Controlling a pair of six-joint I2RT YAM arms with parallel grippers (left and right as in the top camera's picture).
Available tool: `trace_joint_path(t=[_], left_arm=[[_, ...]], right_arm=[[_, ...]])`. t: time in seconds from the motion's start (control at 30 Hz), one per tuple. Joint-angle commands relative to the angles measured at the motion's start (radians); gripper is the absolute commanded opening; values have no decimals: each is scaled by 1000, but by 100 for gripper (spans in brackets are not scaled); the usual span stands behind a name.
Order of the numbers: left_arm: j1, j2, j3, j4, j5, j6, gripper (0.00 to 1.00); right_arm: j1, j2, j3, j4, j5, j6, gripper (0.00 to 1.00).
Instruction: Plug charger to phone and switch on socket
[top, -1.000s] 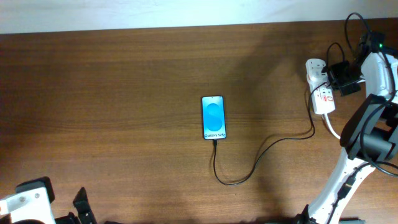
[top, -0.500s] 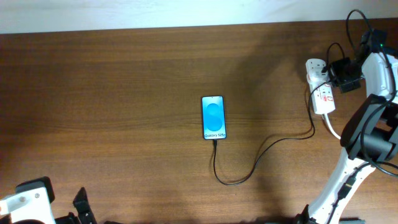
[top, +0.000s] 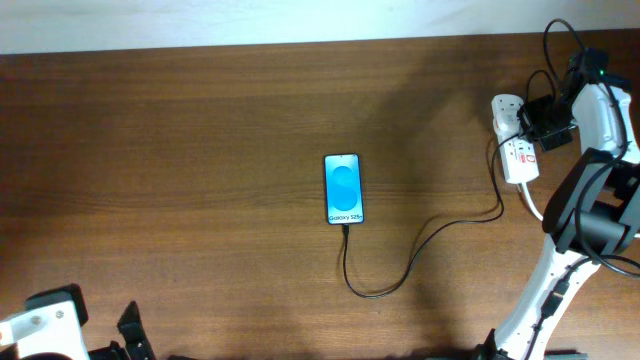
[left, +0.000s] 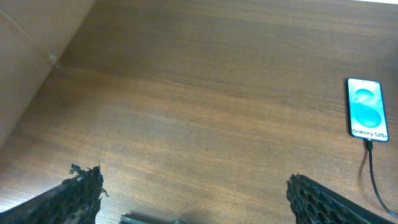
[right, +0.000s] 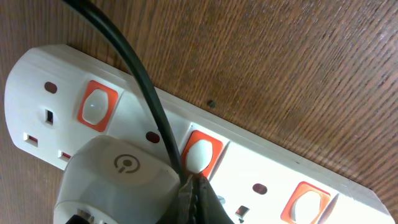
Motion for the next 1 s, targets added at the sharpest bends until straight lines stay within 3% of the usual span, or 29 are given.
trace_joint_path(t=[0.0,0.33,0.97], left_arm=[[6,-9,-3,0,-14,-6,99],[6,-9,-3,-1,-14,-6,99],[6,-9,-3,-1,-14,-6,99]], right_arm=[[26,34,18,6,-28,-8,4],[-13,29,174,-121,-48,-10,4],[-19,82,172,-142,-8,-14,4]])
